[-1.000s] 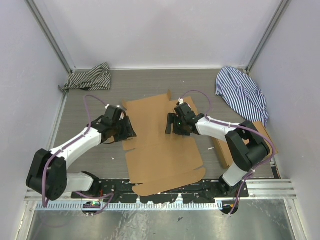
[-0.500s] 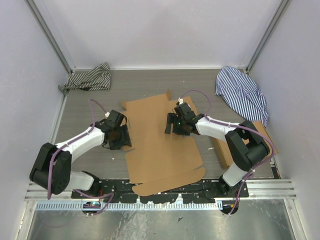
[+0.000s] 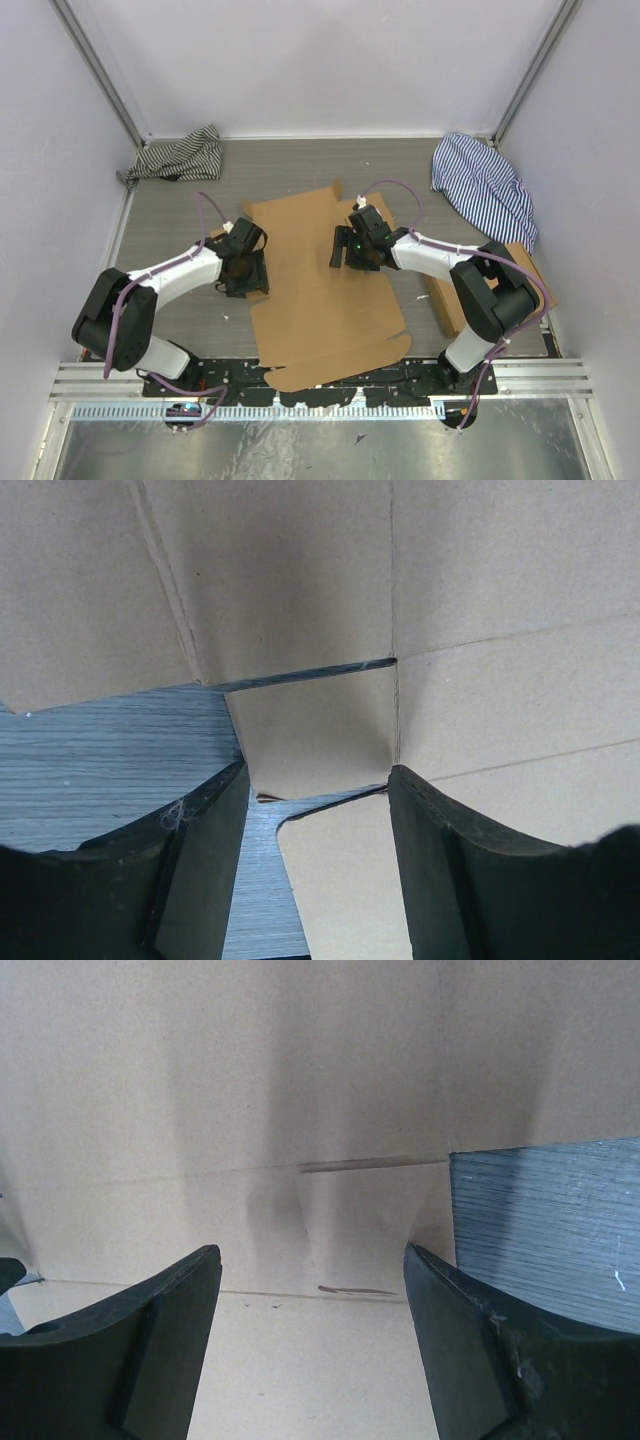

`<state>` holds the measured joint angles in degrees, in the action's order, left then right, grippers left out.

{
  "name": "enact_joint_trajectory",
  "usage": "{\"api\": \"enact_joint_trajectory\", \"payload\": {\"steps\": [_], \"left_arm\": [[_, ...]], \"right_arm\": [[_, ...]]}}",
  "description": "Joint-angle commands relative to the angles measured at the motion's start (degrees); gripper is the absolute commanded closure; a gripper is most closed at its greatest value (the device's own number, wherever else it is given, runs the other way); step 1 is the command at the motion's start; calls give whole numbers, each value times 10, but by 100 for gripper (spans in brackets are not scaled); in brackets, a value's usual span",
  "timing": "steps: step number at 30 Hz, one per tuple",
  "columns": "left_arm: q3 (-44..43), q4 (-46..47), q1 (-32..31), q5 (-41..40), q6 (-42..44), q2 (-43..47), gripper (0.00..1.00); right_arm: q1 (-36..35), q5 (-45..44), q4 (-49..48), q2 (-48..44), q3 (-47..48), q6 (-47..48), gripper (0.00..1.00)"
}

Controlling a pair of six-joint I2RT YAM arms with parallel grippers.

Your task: Fold the paper box

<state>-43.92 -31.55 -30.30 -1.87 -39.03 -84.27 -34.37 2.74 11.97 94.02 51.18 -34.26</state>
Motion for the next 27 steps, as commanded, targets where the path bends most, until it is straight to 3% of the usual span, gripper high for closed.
{"api": "enact_joint_trajectory", "payload": {"steps": [1,9,17,27], "left_arm": [[14,27,-12,7,-7,-26,37],[0,5,-15,7,-18,33,39],[30,94,-15,46,-72,110,43],[26,150,-21,69,-91,85,44]], "right_arm": [[-2,9,29,28,-24,-6,21],[-2,13,23,37,-23,-7,21],[-2,17,17,40,-26,-7,21],[-2,26,12,40,-28,-7,21]]}}
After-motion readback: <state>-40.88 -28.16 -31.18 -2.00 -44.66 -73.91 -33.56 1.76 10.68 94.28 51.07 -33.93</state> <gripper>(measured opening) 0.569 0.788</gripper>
